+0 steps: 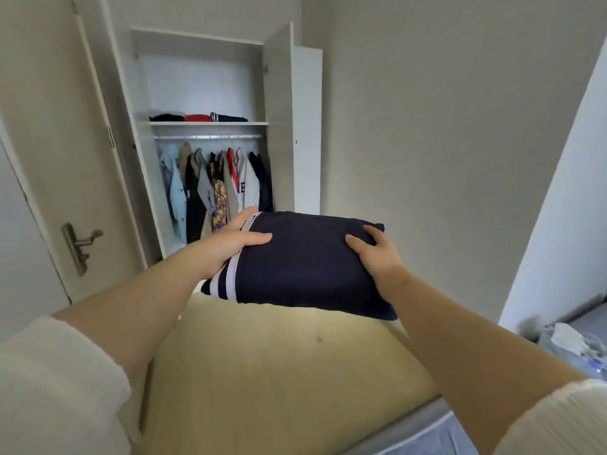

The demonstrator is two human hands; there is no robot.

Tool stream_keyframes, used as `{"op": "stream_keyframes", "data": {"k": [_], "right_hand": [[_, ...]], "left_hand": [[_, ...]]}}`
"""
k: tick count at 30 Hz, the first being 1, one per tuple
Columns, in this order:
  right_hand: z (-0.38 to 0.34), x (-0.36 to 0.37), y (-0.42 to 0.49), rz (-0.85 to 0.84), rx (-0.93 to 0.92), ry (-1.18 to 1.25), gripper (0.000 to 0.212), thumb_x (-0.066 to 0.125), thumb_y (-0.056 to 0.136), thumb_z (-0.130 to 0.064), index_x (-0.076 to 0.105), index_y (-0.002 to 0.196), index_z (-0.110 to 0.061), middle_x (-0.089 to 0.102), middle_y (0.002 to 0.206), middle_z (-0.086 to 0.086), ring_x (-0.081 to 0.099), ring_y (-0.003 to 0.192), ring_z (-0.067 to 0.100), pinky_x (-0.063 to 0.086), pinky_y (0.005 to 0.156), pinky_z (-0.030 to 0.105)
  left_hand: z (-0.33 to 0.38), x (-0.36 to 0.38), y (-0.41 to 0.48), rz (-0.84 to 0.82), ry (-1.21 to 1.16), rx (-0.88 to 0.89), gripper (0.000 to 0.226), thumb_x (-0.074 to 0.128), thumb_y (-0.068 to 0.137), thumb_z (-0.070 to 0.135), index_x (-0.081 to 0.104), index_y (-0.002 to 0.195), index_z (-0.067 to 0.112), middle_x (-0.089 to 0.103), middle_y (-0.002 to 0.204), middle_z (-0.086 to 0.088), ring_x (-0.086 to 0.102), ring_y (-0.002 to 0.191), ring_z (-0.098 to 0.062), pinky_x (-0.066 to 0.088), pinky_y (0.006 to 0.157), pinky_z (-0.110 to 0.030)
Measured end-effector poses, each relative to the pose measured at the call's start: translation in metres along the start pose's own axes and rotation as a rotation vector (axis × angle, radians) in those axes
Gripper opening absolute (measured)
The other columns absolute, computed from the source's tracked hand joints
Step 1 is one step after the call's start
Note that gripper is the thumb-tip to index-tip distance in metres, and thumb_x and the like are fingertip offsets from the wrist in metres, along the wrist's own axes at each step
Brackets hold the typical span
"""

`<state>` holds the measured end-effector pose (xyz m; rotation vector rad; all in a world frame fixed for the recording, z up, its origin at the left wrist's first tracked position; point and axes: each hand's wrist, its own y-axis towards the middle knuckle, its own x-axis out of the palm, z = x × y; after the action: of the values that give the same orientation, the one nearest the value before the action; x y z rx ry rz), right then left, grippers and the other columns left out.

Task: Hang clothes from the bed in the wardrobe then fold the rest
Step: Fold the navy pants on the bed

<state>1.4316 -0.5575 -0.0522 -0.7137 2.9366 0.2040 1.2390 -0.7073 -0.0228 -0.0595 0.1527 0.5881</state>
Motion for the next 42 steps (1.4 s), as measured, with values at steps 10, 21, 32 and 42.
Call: {"op": "stream_keyframes", "data": {"k": [10,21,32,42], "right_hand": [[-0.032,0.12,0.11,-0.092,-0.071,0.045,0.056,0.06,0.089,-0.033,0.039,0.139,-0.023,0.048,0.135,0.001,0.051,0.105,0.018,0.039,0.086,0.026],[-0.047,0.191,0.287,-0.207,-0.176,0.067,0.053,0.06,0.089,-0.031,0.041,0.138,-0.02,0.05,0.132,0.001,0.051,0.1,0.016,0.039,0.083,0.026],[-0.038,0.279,0.435,-0.258,-0.17,0.051,0.051,0.059,0.09,-0.03,0.043,0.138,-0.02,0.05,0.133,0.002,0.05,0.099,0.016,0.038,0.082,0.025],[-0.07,0.414,0.594,-0.259,-0.219,0.125,0.05,0.06,0.09,-0.028,0.044,0.136,-0.018,0.052,0.132,0.006,0.053,0.1,0.019,0.04,0.079,0.027]], "left_hand": [[0.016,-0.108,0.085,0.121,0.048,0.022,0.027,0.063,0.087,0.018,0.059,0.108,0.035,0.054,0.102,0.013,0.062,0.089,-0.01,0.048,0.062,-0.02],[0.029,-0.157,0.237,0.253,0.017,0.022,0.029,0.063,0.087,0.017,0.058,0.112,0.031,0.057,0.106,0.005,0.062,0.096,-0.019,0.05,0.068,-0.026],[0.015,-0.218,0.388,0.362,0.056,0.019,0.021,0.065,0.085,0.016,0.062,0.101,0.029,0.057,0.11,0.002,0.058,0.1,-0.021,0.048,0.078,-0.029],[0.03,-0.343,0.557,0.388,0.075,0.094,0.009,0.066,0.082,0.014,0.064,0.081,0.022,0.062,0.103,-0.006,0.06,0.09,-0.023,0.048,0.076,-0.033]]}}
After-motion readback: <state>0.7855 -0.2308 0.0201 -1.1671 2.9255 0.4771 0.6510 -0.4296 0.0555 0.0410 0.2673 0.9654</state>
